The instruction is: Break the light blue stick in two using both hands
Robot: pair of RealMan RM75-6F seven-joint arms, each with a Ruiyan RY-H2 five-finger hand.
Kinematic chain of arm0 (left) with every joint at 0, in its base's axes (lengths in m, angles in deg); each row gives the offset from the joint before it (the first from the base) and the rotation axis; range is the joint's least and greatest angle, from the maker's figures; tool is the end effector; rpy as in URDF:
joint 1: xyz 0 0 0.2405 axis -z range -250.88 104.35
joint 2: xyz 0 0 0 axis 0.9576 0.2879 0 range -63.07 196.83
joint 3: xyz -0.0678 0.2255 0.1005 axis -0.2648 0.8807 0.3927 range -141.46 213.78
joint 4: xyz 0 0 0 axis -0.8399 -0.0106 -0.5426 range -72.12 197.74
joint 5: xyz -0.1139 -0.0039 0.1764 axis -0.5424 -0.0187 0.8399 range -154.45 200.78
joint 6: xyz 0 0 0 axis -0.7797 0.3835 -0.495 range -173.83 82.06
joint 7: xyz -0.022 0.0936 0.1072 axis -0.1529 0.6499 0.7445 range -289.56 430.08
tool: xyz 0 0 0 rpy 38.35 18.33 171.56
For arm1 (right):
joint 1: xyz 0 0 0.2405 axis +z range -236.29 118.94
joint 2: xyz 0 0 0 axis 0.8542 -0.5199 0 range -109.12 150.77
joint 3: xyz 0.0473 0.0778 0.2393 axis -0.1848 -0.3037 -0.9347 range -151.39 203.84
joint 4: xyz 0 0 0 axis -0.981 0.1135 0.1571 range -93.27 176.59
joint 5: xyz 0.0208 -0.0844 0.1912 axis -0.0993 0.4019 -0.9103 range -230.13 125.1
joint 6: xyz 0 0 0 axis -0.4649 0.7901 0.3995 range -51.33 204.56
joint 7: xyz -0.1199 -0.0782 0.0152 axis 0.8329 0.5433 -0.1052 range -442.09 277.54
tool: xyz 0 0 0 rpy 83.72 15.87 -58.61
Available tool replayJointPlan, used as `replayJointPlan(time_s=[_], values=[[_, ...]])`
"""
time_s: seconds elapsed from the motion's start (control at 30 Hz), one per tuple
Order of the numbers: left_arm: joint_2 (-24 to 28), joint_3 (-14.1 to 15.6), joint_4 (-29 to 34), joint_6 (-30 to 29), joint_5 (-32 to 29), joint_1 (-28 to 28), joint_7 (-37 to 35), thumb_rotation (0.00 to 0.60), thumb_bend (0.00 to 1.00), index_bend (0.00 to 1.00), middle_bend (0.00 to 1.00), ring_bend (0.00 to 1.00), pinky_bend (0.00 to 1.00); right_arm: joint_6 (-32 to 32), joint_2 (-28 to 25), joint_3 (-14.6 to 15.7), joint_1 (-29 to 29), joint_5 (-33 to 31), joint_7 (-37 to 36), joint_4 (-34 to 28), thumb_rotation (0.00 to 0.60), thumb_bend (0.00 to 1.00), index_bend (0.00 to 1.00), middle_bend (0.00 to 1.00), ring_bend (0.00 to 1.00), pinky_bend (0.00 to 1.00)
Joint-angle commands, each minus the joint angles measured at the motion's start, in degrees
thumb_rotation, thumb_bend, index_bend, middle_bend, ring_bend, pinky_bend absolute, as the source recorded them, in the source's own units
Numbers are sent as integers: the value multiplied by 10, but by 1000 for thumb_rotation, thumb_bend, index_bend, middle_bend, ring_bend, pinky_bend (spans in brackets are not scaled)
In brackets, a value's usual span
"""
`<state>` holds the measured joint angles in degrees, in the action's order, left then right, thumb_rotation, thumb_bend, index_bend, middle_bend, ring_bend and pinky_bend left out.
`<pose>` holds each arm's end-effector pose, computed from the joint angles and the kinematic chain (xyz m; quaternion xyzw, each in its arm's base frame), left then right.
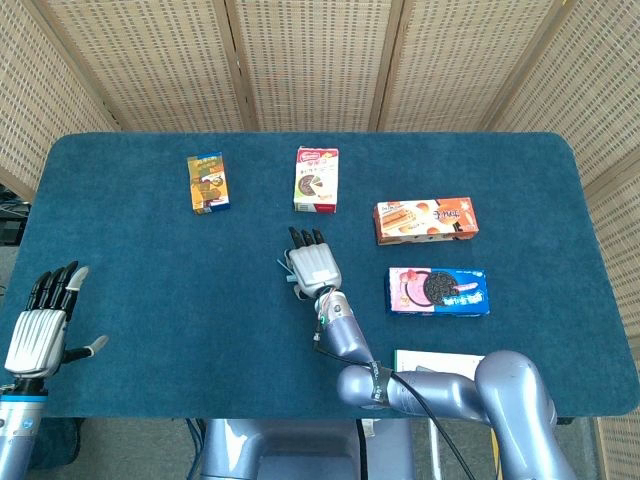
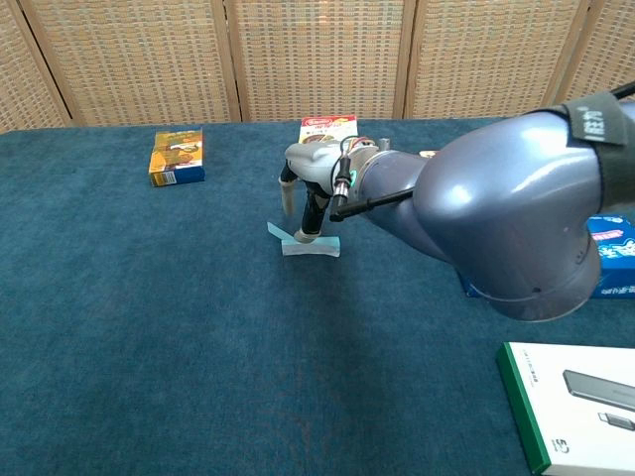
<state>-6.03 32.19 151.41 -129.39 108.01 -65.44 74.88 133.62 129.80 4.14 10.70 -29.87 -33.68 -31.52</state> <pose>-0.3011 0.2007 0.1151 -0.5995 -0.3838 -0.3998 0.5775 0.0012 -0.3789 -0.1017 0.7424 -0.4096 0.3076 0.4318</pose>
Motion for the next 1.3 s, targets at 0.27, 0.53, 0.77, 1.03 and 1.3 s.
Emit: replayJointPlan(time_s=[0.27, 0.53, 0.77, 1.03, 1.3], values=[[1, 0, -1, 7, -5, 3, -1, 600, 0, 0, 0, 0, 0, -11, 25, 8, 2, -4, -7, 45, 600, 337, 402, 0, 0, 0], [1, -2, 0, 12, -11, 6, 0, 600, 0, 0, 0, 0, 0, -20, 39, 2, 2, -1, -20, 76, 600, 337, 408, 0, 0, 0], [-1, 0, -4, 13, -12, 7, -1, 600, 0, 0, 0, 0, 0, -31, 54, 6, -2, 6, -26, 114, 600, 337, 425, 0, 0, 0], [1, -1, 0, 14, -14, 8, 0, 600, 0, 0, 0, 0, 0, -45, 66, 9, -8, 14, -26, 144, 600, 345, 449, 0, 0, 0], [2, -1, 1, 14, -14, 10, 0, 600, 0, 0, 0, 0, 0, -50, 72, 8, -12, 25, -26, 157, 600, 369, 506, 0, 0, 0]])
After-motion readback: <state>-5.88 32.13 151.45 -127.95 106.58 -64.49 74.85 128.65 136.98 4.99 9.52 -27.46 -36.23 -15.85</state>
